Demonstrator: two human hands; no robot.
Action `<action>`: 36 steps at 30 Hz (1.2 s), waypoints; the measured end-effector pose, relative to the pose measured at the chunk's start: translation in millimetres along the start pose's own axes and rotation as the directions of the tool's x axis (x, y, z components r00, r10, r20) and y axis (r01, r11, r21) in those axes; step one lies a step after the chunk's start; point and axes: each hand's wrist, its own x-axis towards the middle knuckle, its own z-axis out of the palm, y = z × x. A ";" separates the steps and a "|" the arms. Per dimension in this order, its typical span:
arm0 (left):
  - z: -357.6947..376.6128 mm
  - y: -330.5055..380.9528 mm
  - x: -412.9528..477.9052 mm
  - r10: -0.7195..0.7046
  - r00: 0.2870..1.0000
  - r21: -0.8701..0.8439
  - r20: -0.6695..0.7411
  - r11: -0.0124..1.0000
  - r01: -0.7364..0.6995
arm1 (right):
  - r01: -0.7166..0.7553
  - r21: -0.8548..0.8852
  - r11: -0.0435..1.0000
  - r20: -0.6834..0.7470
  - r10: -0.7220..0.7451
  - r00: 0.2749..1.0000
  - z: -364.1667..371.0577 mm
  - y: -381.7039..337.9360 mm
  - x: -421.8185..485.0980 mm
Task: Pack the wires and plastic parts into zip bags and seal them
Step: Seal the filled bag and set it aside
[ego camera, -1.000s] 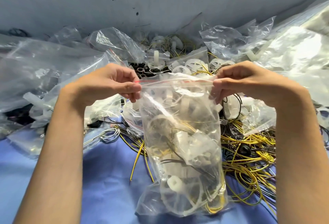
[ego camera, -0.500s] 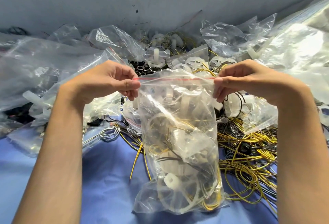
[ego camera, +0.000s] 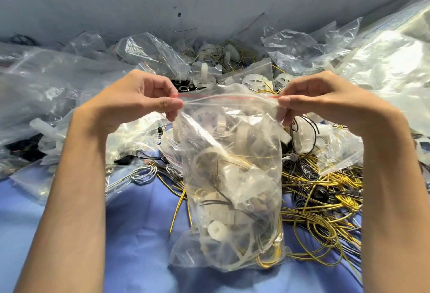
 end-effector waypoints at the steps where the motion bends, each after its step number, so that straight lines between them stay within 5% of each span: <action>1: 0.8 -1.3 0.3 -0.015 1.000 0.005 0.015 1.000 0.015 | -0.006 -0.001 1.000 0.007 0.006 1.000 1.0 -0.1 0.1; 14: 5.6 1.7 4.1 0.006 1.000 0.042 -0.020 0.999 -0.005 | 0.009 -0.110 0.994 -0.033 -0.012 0.999 0.8 3.4 3.1; 36: 12.6 4.0 6.9 0.029 0.999 0.015 -0.014 0.999 -0.029 | 0.053 -0.060 0.997 -0.014 -0.053 0.998 4.7 3.3 7.9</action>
